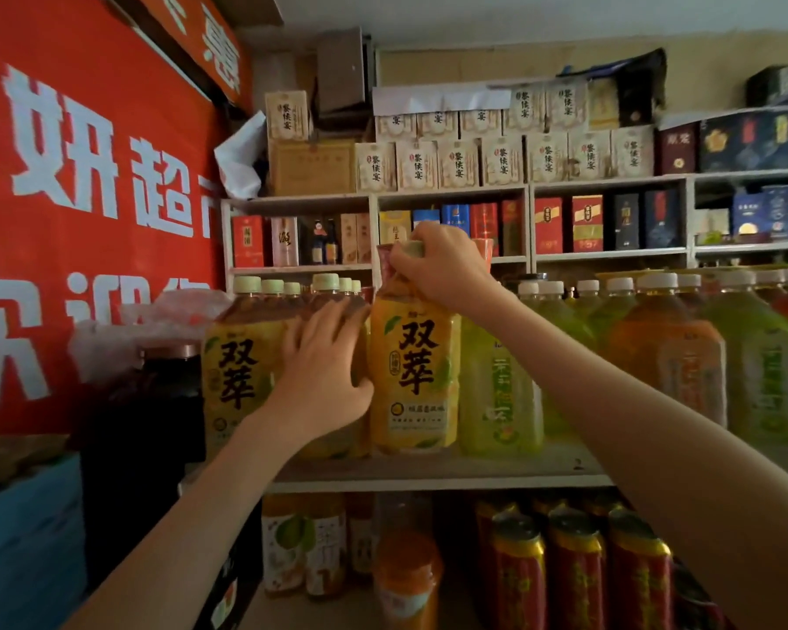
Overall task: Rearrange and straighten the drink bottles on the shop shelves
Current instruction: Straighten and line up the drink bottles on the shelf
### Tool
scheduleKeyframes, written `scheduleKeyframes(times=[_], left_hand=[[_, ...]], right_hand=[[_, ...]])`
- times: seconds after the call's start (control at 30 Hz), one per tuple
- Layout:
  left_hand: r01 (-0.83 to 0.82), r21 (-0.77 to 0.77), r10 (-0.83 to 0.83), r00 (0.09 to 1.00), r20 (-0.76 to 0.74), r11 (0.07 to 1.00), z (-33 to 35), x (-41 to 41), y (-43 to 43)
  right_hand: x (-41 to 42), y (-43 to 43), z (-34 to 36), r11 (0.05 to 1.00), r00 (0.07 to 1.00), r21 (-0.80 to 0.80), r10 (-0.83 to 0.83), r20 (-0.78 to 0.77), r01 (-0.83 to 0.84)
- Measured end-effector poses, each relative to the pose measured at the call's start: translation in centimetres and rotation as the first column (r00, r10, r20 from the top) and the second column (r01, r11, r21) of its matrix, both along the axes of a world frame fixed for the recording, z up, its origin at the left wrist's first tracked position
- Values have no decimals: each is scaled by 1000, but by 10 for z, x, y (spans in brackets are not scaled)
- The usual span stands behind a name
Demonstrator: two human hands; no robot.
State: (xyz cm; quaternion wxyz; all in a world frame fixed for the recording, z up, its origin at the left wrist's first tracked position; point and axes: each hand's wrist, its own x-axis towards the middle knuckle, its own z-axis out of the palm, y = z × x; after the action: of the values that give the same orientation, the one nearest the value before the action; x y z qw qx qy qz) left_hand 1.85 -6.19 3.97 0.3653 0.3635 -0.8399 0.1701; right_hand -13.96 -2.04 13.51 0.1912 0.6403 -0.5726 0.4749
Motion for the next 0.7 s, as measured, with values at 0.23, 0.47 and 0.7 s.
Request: scheduleKeyframes(times=[0.23,0.47,0.7], left_hand=[[-71,-21,74,988,134,997,5,-3,-10],[-103,-118,118,986,122,988,-2,-8,-19],[-110,-169,119,992,40,979,-10,-17,-28]], right_hand=[[-4,-33,-8,996,1000,88,-5,-14,7],[-10,-50,-14,988,998,152,-26,-56,34],[-15,-53,-8,961,995,263,94,-24,-84]])
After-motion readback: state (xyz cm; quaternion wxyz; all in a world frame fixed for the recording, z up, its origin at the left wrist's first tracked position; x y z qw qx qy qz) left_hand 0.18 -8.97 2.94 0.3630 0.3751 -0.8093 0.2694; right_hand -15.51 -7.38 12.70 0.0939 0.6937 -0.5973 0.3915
